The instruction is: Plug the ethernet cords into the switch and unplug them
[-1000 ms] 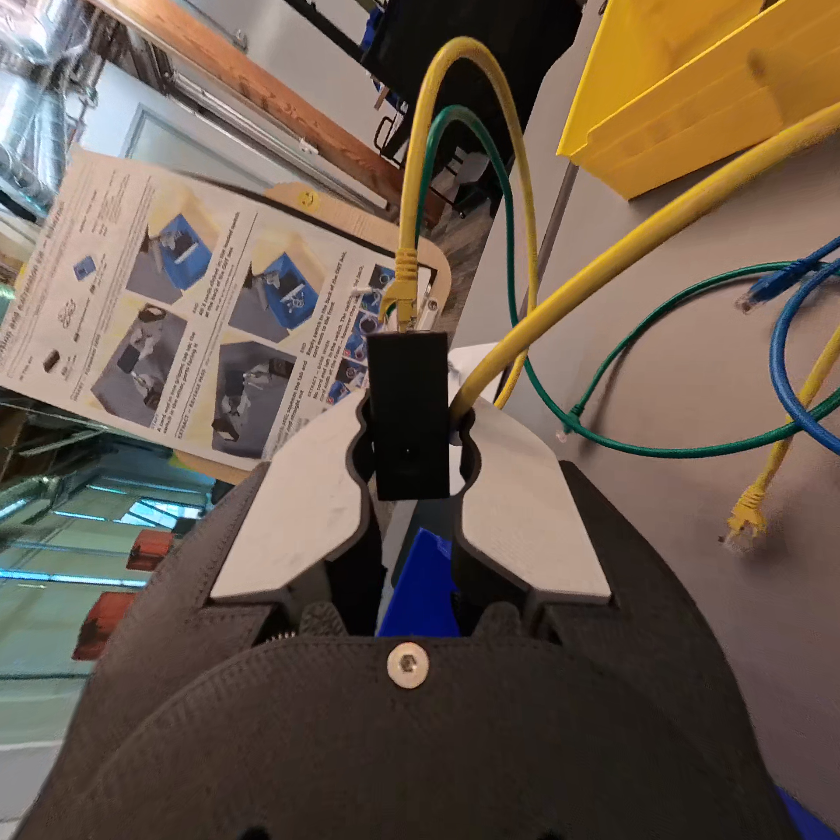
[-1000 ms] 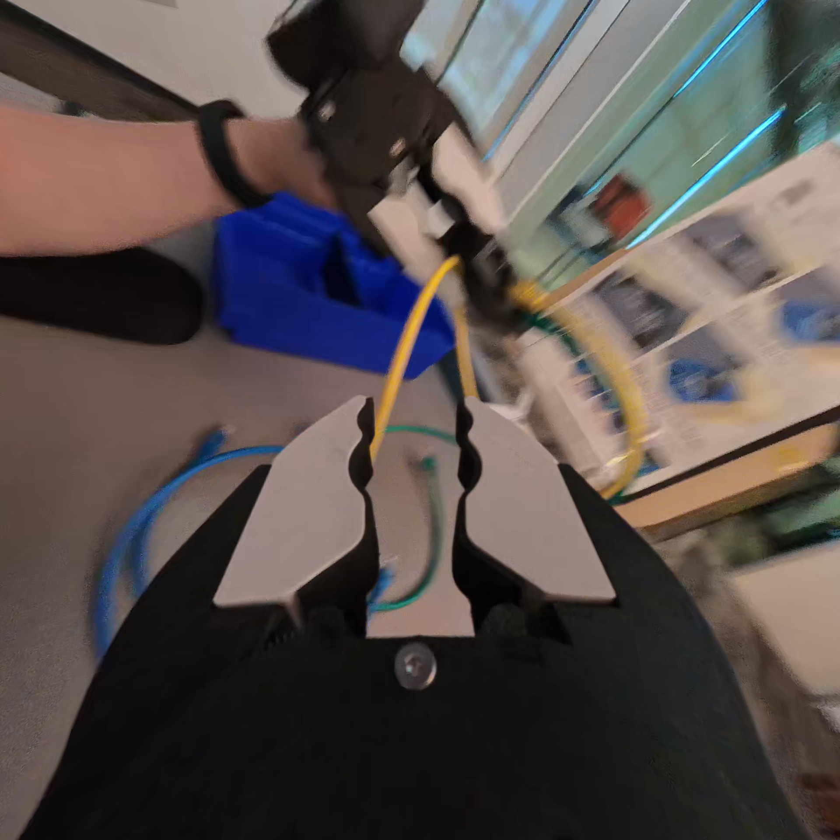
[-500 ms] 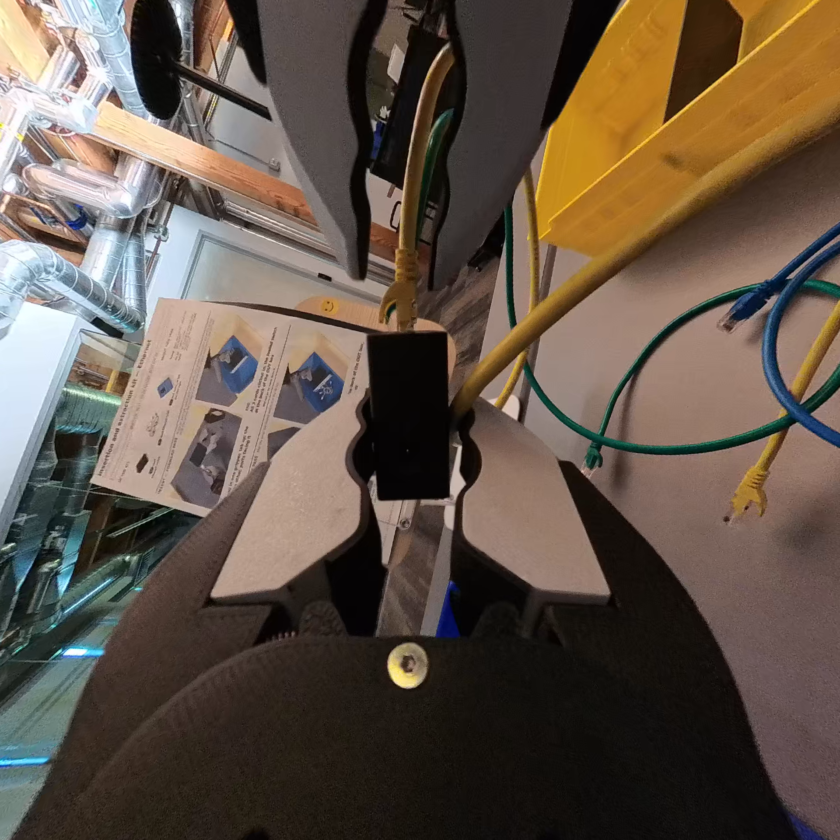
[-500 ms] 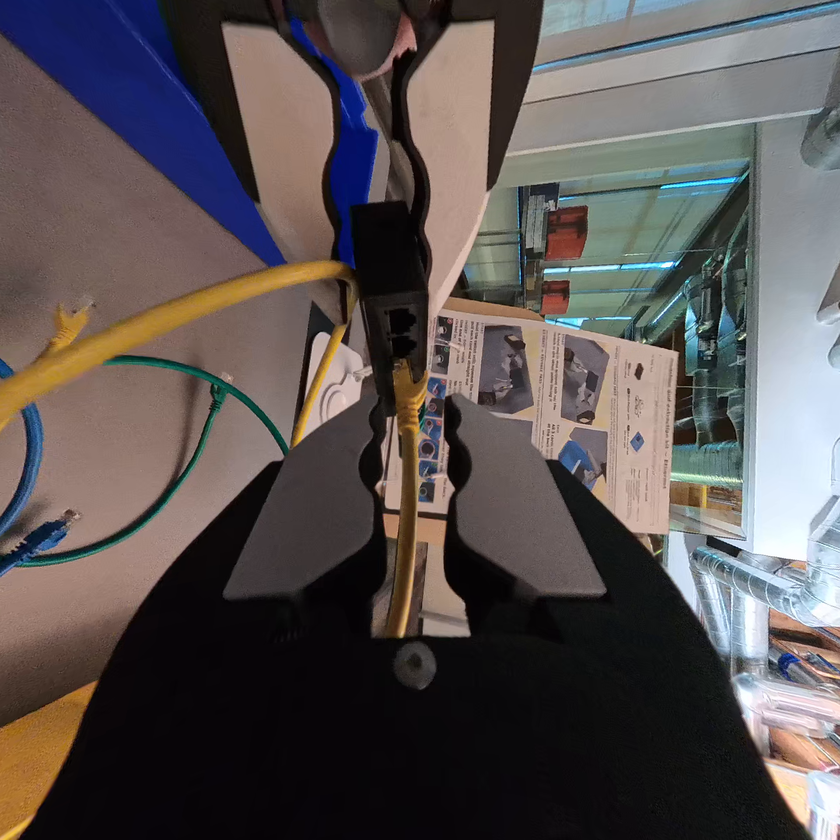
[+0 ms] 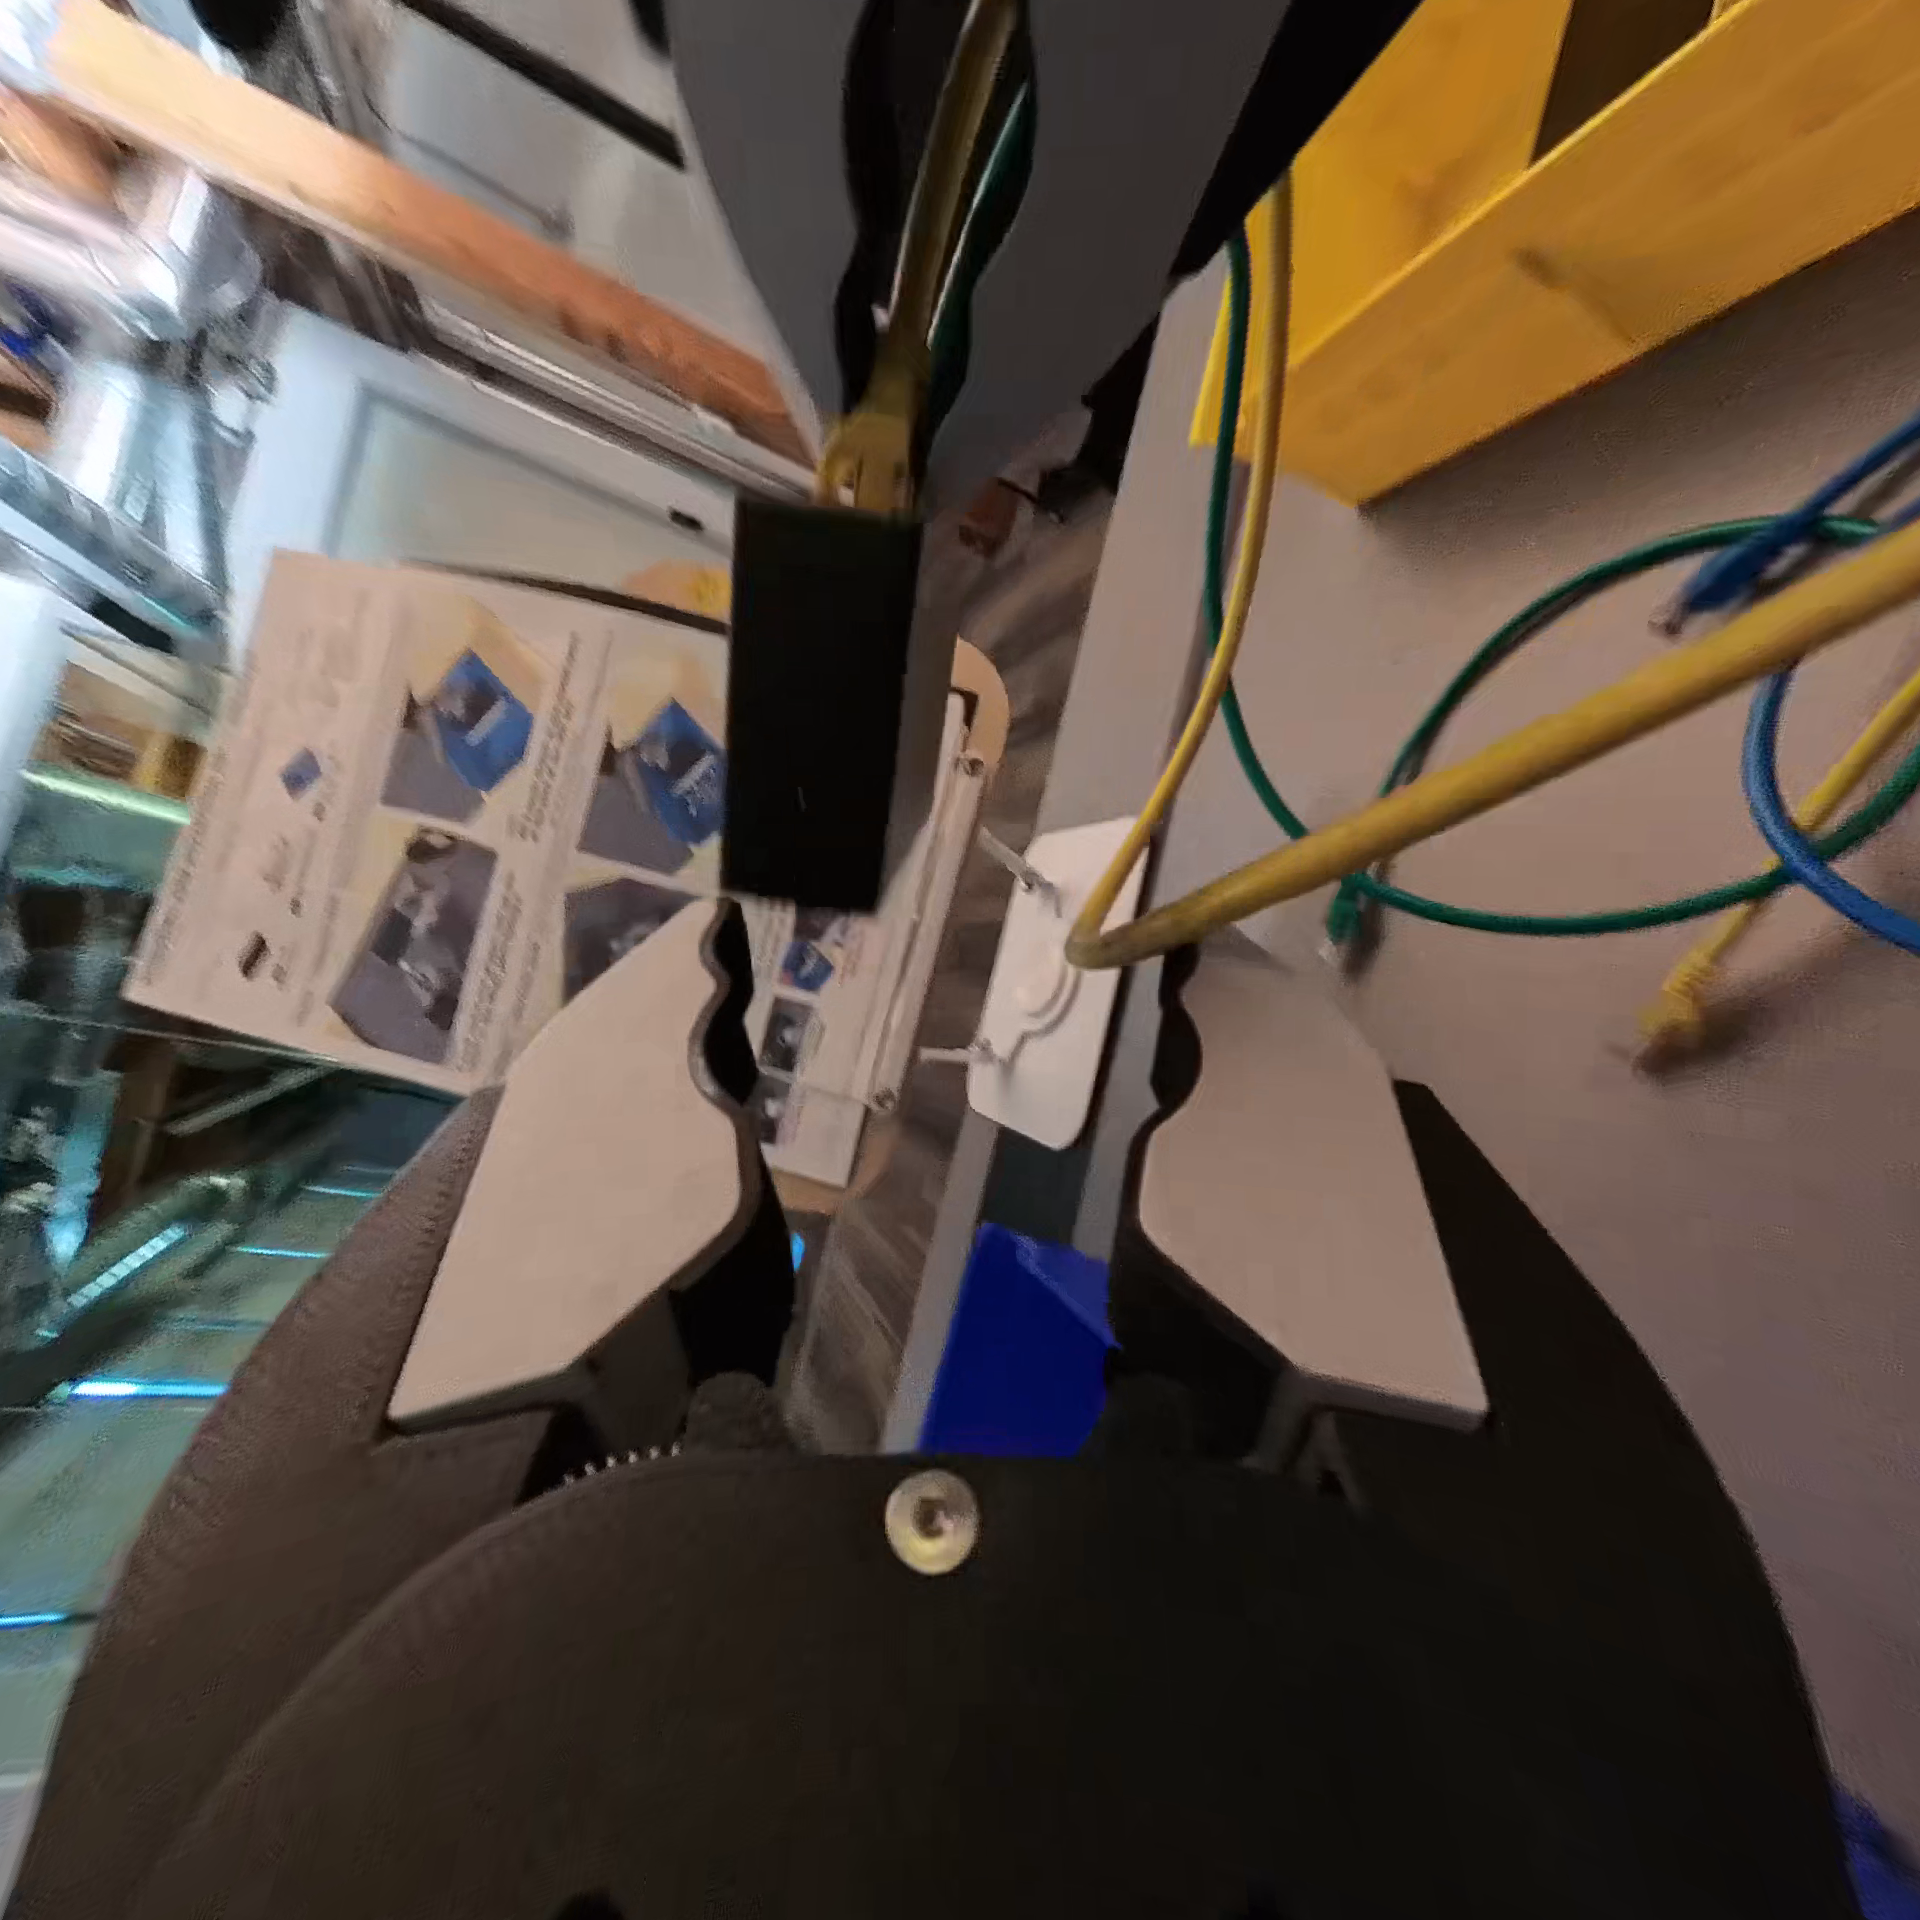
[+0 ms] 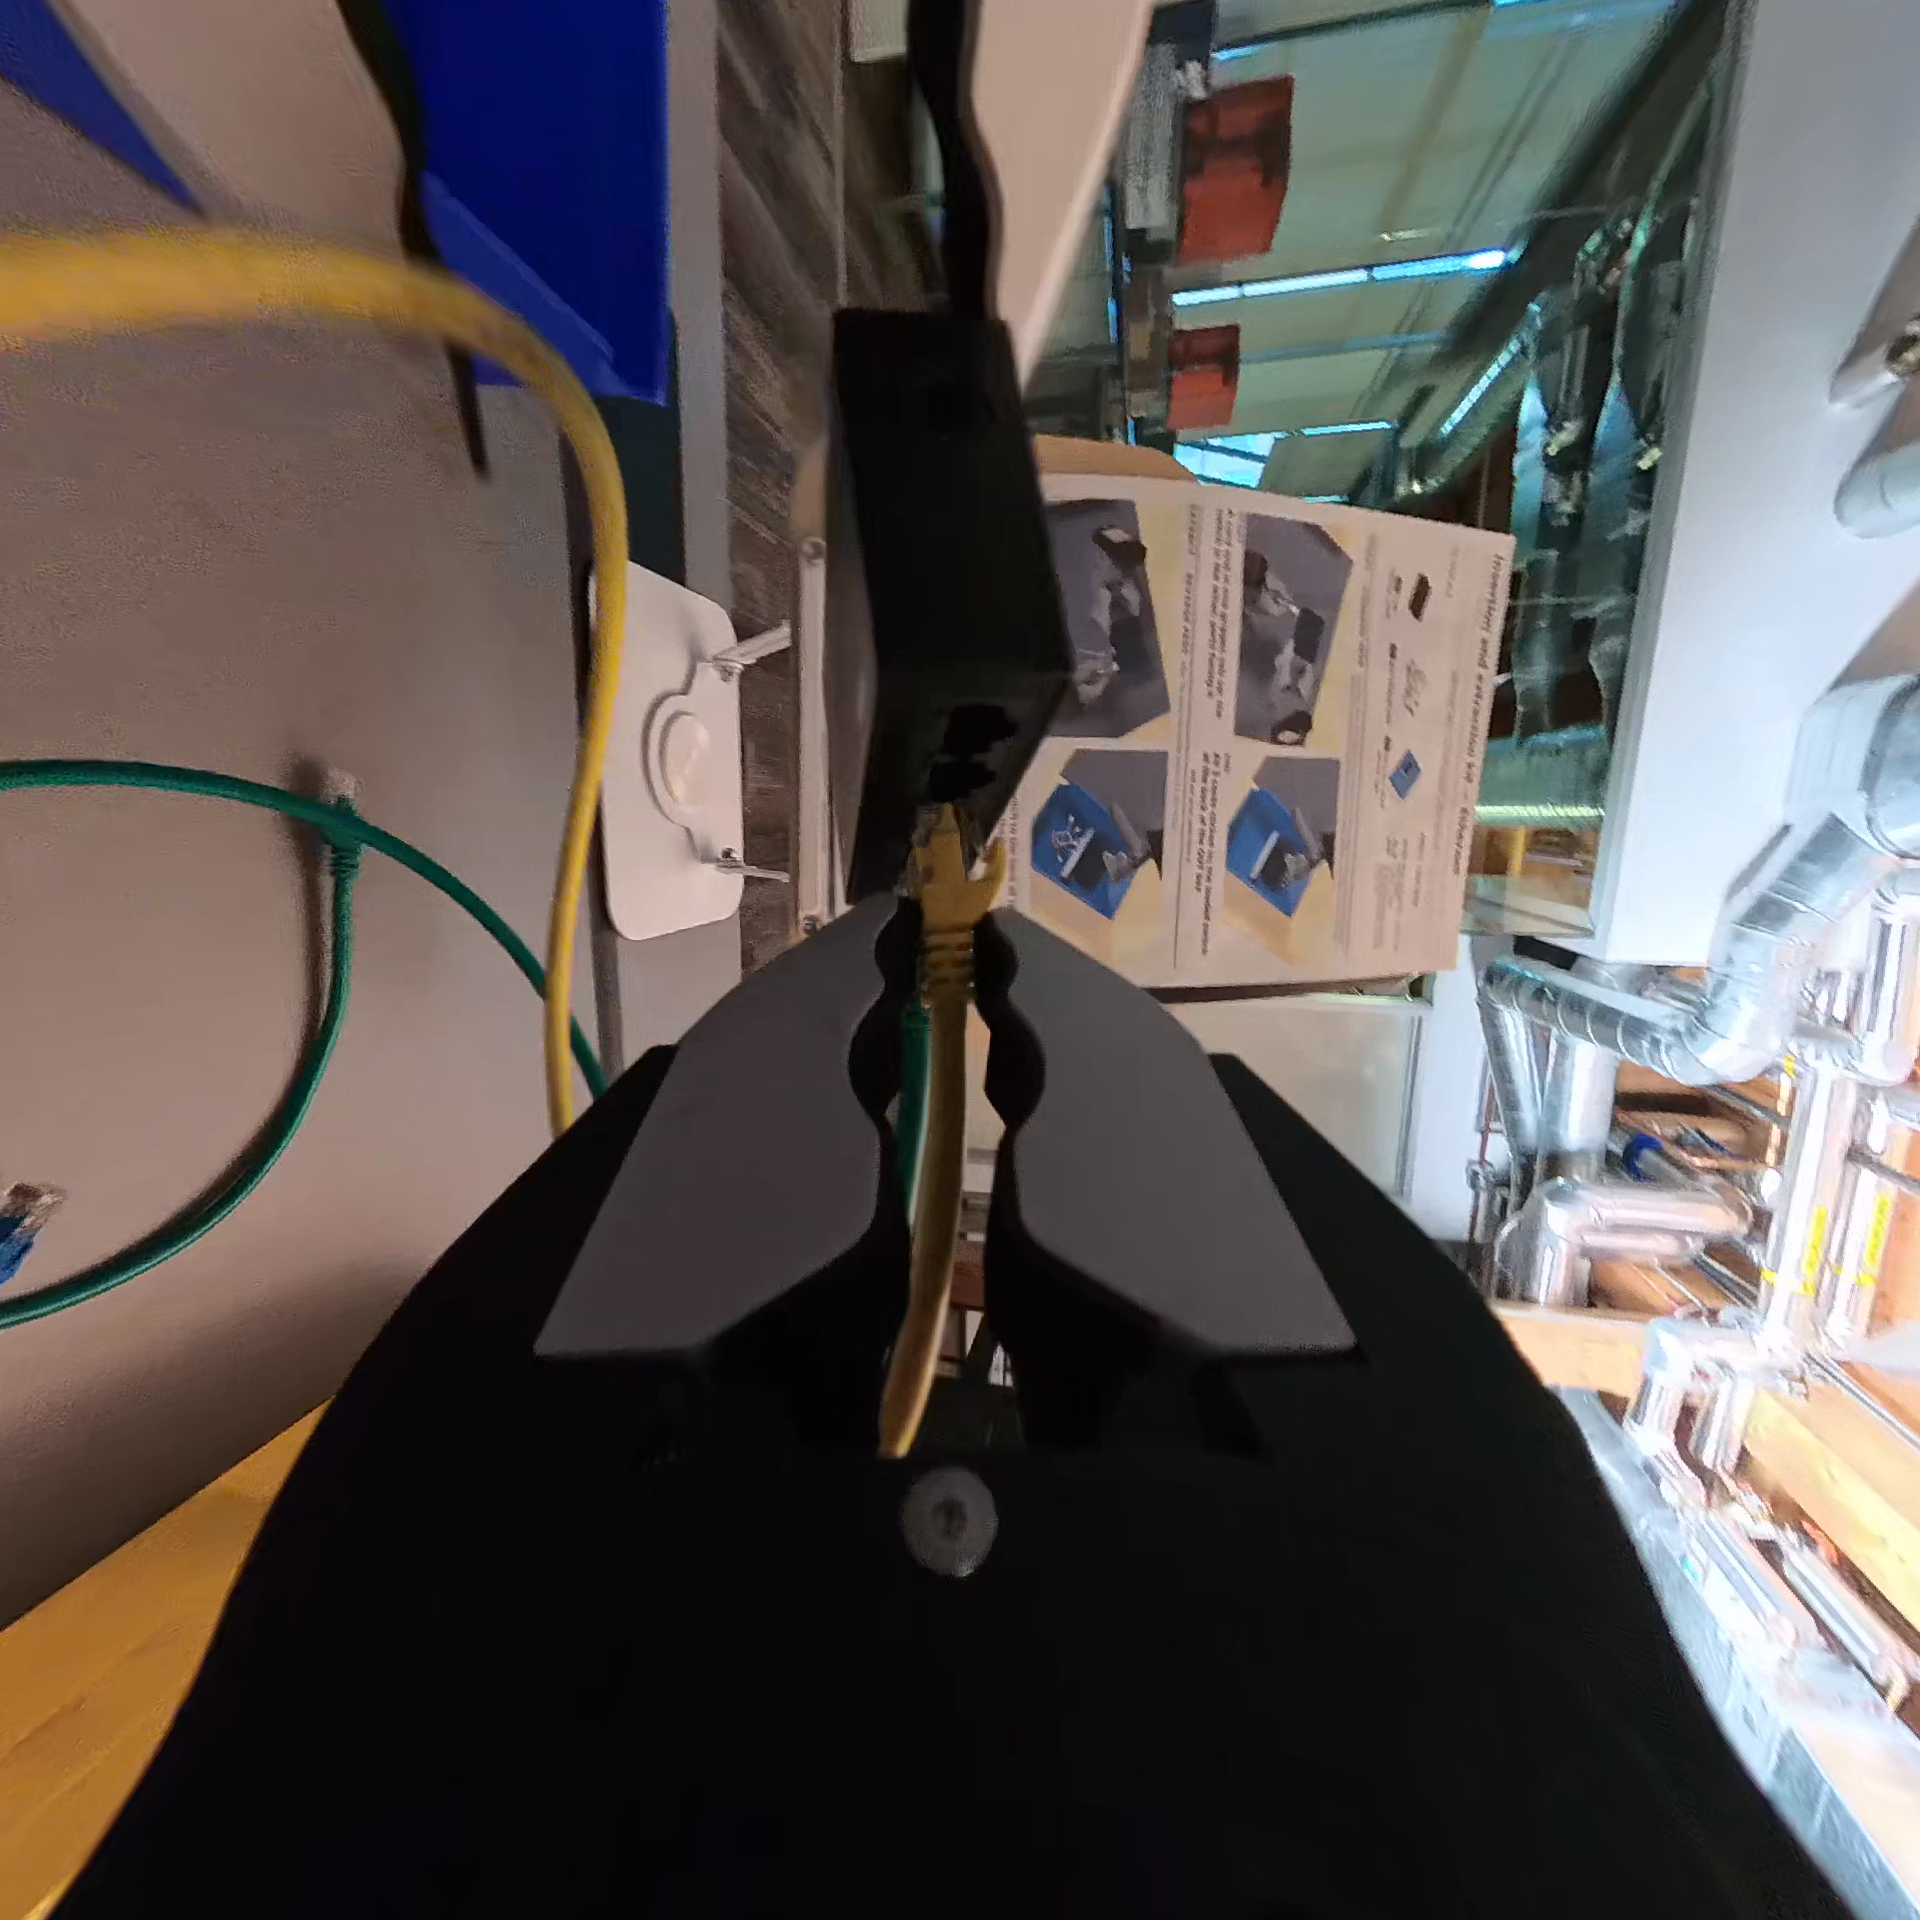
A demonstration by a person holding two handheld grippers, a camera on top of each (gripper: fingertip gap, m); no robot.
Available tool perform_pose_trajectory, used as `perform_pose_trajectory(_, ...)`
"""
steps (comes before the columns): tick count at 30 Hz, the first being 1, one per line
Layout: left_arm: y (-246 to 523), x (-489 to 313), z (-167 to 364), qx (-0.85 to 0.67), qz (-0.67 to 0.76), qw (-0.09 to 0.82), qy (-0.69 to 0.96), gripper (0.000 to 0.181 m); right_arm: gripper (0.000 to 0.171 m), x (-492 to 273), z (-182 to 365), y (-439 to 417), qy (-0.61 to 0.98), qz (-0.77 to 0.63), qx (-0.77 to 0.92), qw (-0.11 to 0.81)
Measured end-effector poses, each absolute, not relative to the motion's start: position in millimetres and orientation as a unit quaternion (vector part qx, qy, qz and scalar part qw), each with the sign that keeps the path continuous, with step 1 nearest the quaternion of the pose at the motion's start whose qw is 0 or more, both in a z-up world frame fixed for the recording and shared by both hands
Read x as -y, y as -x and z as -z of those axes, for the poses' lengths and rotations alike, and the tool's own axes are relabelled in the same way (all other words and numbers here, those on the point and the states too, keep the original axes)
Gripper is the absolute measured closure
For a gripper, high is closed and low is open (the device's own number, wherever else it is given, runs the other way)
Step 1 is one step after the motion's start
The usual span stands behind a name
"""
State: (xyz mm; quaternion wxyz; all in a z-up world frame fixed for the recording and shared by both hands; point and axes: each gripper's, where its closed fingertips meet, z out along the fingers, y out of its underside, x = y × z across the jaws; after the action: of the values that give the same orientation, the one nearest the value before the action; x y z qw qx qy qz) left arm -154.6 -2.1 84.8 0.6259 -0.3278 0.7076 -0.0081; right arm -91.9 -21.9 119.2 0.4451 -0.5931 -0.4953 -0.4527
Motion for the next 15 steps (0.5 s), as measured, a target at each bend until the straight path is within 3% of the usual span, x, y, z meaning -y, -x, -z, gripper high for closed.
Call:
perform_pose_trajectory(4, 173, 15, -99, -0.707, 0.093, 0.610, 0.345, 0.107, 0.160, 24, -121, 91, 0.594, 0.466, 0.472, 0.455)
perform_pose_trajectory(8, 198, -1, -96, -0.711, 0.064, 0.583, 0.388, 0.108, 0.160, 23, -119, 88, 0.597, 0.468, 0.465, 0.456)
perform_pose_trajectory(11, 198, -3, -114, -0.676, 0.104, 0.618, 0.387, 0.115, 0.160, 23, -116, 83, 0.602, 0.473, 0.460, 0.450)
perform_pose_trajectory(15, 165, 20, -124, -0.654, 0.104, 0.666, 0.343, 0.111, 0.160, 23, -111, 93, 0.597, 0.480, 0.471, 0.438)
